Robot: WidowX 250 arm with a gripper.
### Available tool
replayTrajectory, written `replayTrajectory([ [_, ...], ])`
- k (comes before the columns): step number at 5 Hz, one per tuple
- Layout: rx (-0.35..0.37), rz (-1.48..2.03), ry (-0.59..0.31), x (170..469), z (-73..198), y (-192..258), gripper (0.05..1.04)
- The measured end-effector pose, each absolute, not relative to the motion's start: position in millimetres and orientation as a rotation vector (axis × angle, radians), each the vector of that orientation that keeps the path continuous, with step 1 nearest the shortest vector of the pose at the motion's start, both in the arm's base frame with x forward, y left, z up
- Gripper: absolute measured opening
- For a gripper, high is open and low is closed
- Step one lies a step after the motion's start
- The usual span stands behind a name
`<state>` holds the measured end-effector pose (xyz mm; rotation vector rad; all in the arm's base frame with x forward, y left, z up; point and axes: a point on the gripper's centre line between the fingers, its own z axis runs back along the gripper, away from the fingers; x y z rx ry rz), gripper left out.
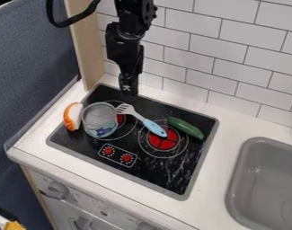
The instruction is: Take the blue spoon and put it to the end of the right burner
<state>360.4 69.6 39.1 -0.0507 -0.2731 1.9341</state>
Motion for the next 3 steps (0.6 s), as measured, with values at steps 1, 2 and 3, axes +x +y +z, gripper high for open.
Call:
replayTrajectory([
  [1,-0.017,1.932,-0.243,357.2,24.8,69.2,1.000],
  [2,0.031,1.897,-0.220,354.0,9.4,68.6,1.000],
  [3,0.092,1.819,-0.249,358.0,-6.2,59.7,1.000],
])
